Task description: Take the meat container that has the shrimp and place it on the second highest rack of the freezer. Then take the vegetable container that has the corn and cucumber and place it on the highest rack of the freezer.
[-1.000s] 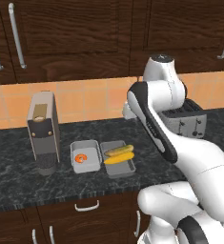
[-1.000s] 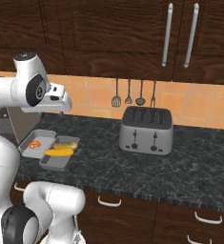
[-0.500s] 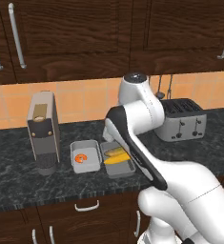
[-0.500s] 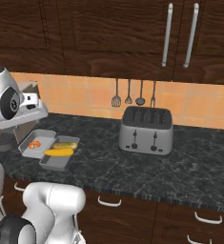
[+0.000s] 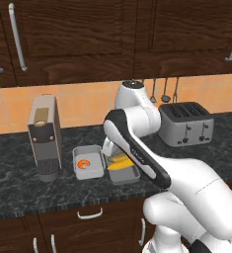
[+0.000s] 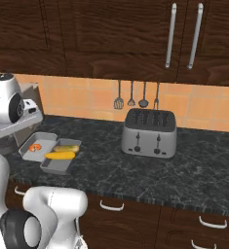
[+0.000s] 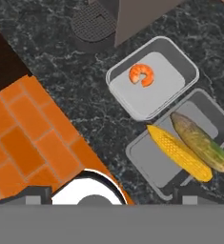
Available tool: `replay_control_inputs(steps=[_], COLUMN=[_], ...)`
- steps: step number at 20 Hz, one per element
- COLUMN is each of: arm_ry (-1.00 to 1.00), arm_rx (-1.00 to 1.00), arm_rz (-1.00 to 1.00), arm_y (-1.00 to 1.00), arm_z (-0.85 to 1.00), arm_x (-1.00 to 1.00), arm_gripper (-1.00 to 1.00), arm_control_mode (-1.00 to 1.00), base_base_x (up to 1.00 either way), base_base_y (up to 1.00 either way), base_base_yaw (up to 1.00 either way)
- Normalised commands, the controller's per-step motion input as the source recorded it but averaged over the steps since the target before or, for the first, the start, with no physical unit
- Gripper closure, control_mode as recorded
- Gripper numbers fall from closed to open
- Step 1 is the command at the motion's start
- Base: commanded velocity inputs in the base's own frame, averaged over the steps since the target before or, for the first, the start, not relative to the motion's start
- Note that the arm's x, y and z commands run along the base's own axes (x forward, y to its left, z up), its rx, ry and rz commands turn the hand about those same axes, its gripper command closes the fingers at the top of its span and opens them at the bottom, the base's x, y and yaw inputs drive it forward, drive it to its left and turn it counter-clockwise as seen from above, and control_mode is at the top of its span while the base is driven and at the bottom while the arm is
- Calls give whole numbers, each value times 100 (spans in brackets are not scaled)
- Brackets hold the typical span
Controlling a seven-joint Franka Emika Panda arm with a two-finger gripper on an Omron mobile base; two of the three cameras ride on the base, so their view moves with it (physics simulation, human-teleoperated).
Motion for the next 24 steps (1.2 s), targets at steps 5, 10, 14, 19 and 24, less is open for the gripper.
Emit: replay_control_inputs(steps=[5,10,14,19,24], arm_ry=[24,14,0,-13,-7], arm_rx=[-13,-19,-9,6,0], arm_rz=[18,13,13,2,0], arm_y=[54,21,3,0,9], arm_z=[-18,-56,-85,-72,-54], arm_x=[9,27,27,20,34], arm_gripper=[-100,-100,-100,-100,-100], arm_control_mode=[-100,-100,-100,-100,-100], base_base_x=[0,0,0,0,0], base_base_y=[0,0,0,0,0], base_base_yaw=[0,0,0,0,0])
